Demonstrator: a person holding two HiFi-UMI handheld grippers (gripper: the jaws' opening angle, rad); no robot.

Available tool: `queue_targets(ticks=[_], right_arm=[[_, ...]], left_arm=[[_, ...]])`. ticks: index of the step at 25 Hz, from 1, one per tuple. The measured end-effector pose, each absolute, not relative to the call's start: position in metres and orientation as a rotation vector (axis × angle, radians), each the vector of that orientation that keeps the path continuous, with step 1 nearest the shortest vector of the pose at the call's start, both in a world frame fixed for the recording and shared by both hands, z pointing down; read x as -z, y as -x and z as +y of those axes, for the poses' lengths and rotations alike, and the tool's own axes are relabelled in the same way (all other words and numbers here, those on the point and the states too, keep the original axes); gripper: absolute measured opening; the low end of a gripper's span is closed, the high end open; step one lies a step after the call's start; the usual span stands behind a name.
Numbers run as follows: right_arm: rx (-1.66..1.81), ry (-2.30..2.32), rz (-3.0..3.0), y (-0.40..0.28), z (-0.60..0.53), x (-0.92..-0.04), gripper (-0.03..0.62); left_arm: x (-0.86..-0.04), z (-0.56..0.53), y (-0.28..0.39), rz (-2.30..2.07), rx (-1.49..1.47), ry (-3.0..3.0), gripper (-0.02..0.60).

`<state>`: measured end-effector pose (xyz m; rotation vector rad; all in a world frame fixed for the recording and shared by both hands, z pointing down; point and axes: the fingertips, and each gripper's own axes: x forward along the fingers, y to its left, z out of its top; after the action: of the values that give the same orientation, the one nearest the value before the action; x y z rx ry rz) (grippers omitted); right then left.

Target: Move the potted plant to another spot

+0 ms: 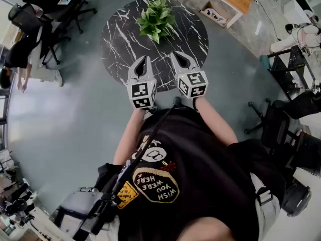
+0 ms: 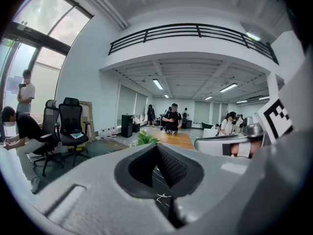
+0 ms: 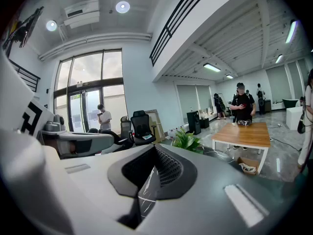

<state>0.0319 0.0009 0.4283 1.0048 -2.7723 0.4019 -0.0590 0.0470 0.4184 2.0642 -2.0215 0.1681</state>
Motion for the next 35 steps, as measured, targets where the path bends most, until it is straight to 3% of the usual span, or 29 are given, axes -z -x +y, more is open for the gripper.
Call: queue_targets(ticks=[19, 27, 35], right_arm=[[-0.462, -1.018, -2.762, -0.029, 0.001, -0.438, 0.002], [-0.497, -1.01, -2.722, 0.007, -0.001, -0.469, 0.041], [-0.507, -0.97, -2.693, 0.035, -0.047, -0.516, 0.039]], left_arm=[[-0.425, 0.048, 0.059, -1.962, -0.155, -2.082, 0.003], [-0.452, 0.046, 0.098, -1.9, -0.154, -2.059, 0.003], [-0.493, -0.001, 0.115, -1.883, -0.222, -2.038, 0.003]])
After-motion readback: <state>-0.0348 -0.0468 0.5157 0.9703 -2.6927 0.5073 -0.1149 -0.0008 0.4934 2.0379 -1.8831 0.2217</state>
